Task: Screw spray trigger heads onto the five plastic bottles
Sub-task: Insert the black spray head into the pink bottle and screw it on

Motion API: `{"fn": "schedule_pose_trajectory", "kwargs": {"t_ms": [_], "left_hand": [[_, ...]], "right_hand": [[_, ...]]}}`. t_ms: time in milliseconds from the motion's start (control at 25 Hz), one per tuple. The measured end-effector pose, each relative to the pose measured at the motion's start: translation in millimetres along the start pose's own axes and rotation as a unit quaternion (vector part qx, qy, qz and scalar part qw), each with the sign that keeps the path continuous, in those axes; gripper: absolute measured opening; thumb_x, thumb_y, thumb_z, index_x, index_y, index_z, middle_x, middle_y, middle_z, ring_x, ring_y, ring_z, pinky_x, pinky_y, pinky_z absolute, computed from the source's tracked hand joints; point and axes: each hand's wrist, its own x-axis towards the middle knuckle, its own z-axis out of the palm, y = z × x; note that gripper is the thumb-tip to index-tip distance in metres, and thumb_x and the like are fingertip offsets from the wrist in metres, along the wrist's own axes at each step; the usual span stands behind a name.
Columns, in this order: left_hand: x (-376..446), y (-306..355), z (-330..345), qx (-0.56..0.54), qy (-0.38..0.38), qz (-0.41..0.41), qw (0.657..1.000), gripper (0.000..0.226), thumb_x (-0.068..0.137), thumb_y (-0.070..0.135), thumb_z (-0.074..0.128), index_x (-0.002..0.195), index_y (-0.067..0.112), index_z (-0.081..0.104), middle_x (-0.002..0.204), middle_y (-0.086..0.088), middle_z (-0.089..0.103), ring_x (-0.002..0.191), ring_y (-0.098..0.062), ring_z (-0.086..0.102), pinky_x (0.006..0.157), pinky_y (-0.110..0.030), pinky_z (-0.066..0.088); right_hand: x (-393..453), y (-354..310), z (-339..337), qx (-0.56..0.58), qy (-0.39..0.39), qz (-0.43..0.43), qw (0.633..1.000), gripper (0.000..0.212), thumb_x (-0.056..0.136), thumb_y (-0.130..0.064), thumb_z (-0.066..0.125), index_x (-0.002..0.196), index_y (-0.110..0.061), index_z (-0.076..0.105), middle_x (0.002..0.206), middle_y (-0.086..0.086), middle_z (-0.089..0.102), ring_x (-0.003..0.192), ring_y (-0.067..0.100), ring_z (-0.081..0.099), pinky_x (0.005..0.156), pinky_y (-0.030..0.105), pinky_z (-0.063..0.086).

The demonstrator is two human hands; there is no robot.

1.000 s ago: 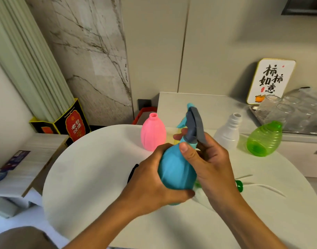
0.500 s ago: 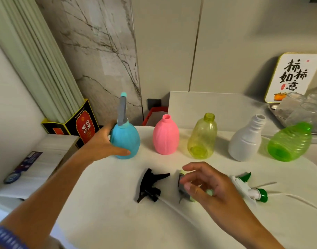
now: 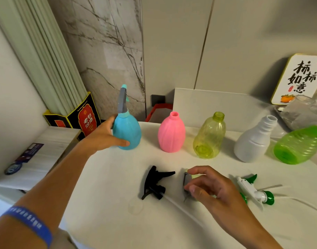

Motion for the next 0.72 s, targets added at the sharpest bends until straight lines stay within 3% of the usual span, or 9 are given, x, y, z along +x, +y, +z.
{"fn": "schedule_pose_trajectory", "kwargs": {"t_ms": [120,280,360,440,520,560,640,720], "left_hand": [[-3.3,-1.0,-8.9,0.004,-0.001,-0.014,1.0,0.109,0.062,0.018,0.093,0.149,0.035,0.029,0.139,0.003,0.051,0.135,-0.02,0.042,0.105,-0.049,0.044],[-14.8,2.7,-15.4,0.116,-0.014,-0.054,0.992,0.124,0.063,0.025,0.093,0.155,0.033,0.011,0.157,-0.001,0.034,0.144,-0.024,0.031,0.113,-0.05,0.034],[-31.6,11.0,-29.6,0.228,-0.02,-0.144,0.963,0.115,0.065,0.033,0.092,0.154,0.026,0.019,0.153,-0.006,0.041,0.136,-0.026,0.042,0.106,-0.042,0.041],[-54.2,27.0,-41.7,0.284,-0.06,-0.17,0.942,0.086,0.069,0.039,0.088,0.141,0.023,0.045,0.122,-0.001,0.067,0.107,-0.018,0.064,0.085,-0.03,0.051],[-77.2,53.4,-32.4,0.267,-0.132,-0.1,0.949,0.058,0.072,0.045,0.083,0.122,0.03,0.06,0.095,0.011,0.072,0.081,-0.007,0.07,0.067,-0.021,0.052],[-87.6,68.1,-18.1,0.245,-0.17,-0.055,0.953,0.052,0.072,0.046,0.082,0.118,0.035,0.062,0.094,0.015,0.071,0.078,-0.005,0.07,0.064,-0.02,0.053],[-104.1,87.5,20.4,0.242,-0.229,0.032,0.942,0.056,0.072,0.04,0.083,0.122,0.043,0.057,0.113,0.019,0.063,0.094,-0.002,0.064,0.075,-0.025,0.057],[-109.5,89.7,58.7,0.336,-0.261,0.095,0.9,0.073,0.074,0.03,0.082,0.136,0.041,0.045,0.143,0.016,0.042,0.122,-0.008,0.048,0.096,-0.033,0.05]], "right_hand": [[-2.9,-1.9,-5.2,0.008,0.001,0.008,1.0,0.035,0.092,-0.009,0.068,0.106,-0.041,0.064,0.091,0.002,0.078,0.084,0.025,0.069,0.086,0.053,0.051],[-6.7,-7.4,-5.6,0.008,-0.005,0.011,1.0,0.037,0.092,-0.009,0.068,0.104,-0.044,0.063,0.09,0.002,0.078,0.084,0.027,0.067,0.088,0.057,0.05],[-6.3,-8.5,-3.9,-0.005,-0.003,0.018,1.0,0.037,0.091,-0.011,0.069,0.102,-0.045,0.063,0.088,-0.001,0.078,0.083,0.032,0.065,0.087,0.056,0.051],[-6.5,-12.4,-3.2,-0.017,-0.004,0.013,1.0,0.035,0.091,-0.012,0.069,0.101,-0.045,0.063,0.086,-0.004,0.078,0.08,0.029,0.066,0.085,0.052,0.052],[-7.3,-15.1,-3.4,-0.024,-0.003,0.002,1.0,0.032,0.092,-0.013,0.068,0.101,-0.043,0.063,0.087,-0.006,0.078,0.08,0.024,0.067,0.083,0.048,0.053],[-8.1,-14.8,-3.7,-0.029,-0.002,-0.003,1.0,0.03,0.091,-0.013,0.068,0.101,-0.041,0.064,0.087,-0.006,0.078,0.08,0.023,0.067,0.081,0.047,0.053],[-9.9,-12.9,-3.0,-0.041,0.001,-0.009,0.999,0.026,0.091,-0.014,0.068,0.1,-0.038,0.065,0.086,-0.007,0.078,0.079,0.021,0.068,0.08,0.044,0.053],[-11.3,-11.8,-3.0,-0.055,0.004,-0.009,0.998,0.023,0.09,-0.015,0.069,0.099,-0.036,0.066,0.087,-0.008,0.078,0.08,0.017,0.069,0.079,0.039,0.054]]}}
